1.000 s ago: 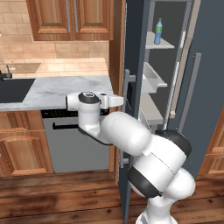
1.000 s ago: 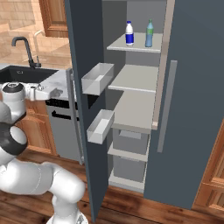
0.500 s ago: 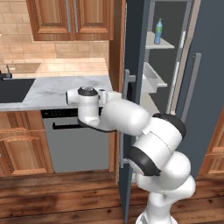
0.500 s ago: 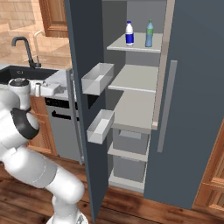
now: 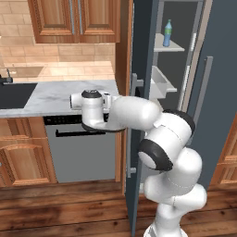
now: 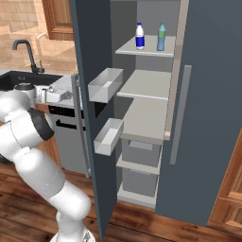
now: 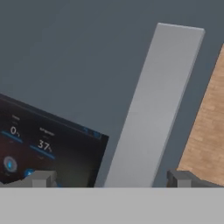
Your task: Take the bottled waters from the counter and place them in the freezer to freeze. Close the freezer door after placing the bottles.
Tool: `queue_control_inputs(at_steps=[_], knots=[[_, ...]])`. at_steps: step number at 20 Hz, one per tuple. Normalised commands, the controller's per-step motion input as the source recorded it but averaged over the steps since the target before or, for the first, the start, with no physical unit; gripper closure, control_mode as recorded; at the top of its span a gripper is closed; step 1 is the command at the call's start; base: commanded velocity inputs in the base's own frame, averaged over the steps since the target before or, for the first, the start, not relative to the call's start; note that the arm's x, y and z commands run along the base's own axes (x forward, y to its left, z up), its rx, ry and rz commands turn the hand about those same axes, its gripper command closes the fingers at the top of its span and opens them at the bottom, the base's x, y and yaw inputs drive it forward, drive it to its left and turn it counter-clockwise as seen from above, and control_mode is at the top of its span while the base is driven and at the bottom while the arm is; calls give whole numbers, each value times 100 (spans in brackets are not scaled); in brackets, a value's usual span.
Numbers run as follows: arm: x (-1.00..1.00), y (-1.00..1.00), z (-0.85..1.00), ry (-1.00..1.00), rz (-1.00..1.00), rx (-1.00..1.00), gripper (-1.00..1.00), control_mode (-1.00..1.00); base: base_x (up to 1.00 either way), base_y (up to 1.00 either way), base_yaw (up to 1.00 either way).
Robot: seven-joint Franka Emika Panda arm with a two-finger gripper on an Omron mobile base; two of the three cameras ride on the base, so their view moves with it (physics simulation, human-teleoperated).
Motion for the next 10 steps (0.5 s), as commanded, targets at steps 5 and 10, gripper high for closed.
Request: queue_control_inputs(at_steps=[5, 10], knots=[[-3, -34, 0, 0, 8, 0, -100, -100, 0, 0, 0], [-23, -45, 0, -4, 13, 1, -100, -100, 0, 0, 0]])
